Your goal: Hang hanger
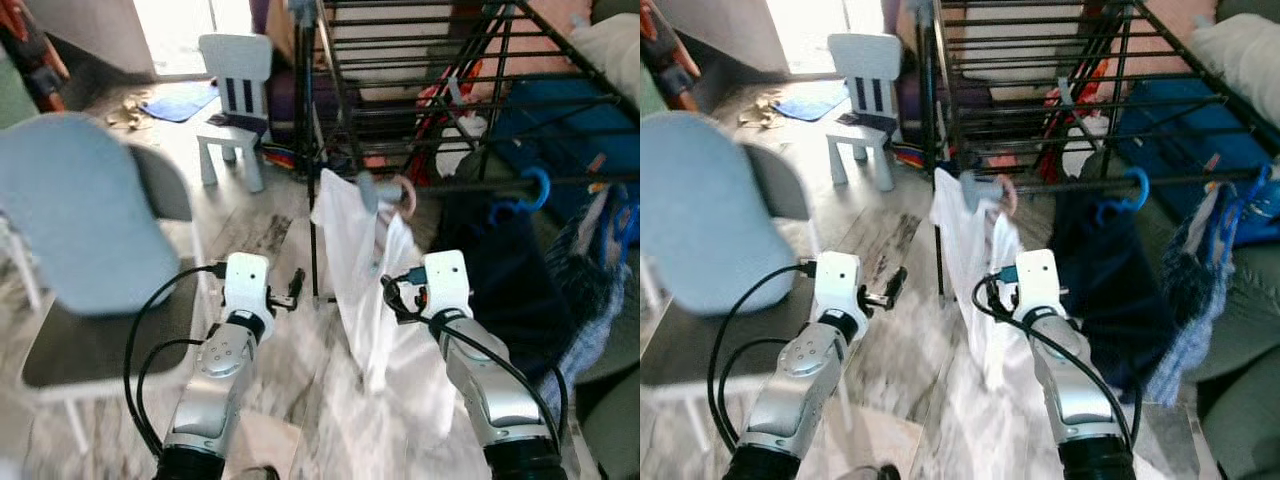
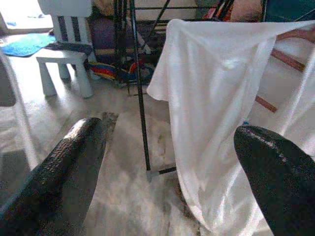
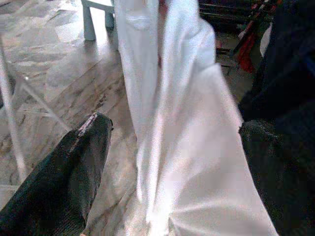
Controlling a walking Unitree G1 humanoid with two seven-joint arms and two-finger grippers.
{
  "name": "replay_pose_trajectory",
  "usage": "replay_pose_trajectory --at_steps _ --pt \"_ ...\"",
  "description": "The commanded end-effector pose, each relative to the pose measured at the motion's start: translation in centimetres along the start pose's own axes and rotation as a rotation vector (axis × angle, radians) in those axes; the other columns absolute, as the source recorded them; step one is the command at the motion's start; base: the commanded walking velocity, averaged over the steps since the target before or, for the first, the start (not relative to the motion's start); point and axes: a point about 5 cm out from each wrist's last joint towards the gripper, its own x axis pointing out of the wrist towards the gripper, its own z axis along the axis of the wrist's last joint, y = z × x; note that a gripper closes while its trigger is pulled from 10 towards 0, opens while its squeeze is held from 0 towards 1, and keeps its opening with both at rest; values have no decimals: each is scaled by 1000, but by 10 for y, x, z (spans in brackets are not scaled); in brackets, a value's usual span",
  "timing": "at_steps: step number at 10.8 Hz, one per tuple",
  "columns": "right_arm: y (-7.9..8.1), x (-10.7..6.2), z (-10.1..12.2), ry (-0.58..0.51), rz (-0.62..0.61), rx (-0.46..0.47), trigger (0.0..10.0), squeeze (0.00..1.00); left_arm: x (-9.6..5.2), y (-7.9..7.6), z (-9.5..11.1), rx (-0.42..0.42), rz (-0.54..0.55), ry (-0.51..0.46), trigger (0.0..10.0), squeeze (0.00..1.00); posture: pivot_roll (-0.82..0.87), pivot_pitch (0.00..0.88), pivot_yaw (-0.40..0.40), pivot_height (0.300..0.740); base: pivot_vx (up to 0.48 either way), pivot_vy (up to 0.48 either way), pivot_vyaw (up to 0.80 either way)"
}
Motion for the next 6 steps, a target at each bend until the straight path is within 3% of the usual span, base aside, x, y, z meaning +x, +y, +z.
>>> replay_pose_trajectory --at_steps 1,6 --pt "1 1 5 -9 -4 1 10000 835 1 0 4 12 -1 -8 10000 0 -174 0 13 740 -322 0 0" --pt "-4 4 2 -4 -16 -8 10000 827 5 3 9 44 -4 -19 10000 0 -161 0 27 740 -318 0 0"
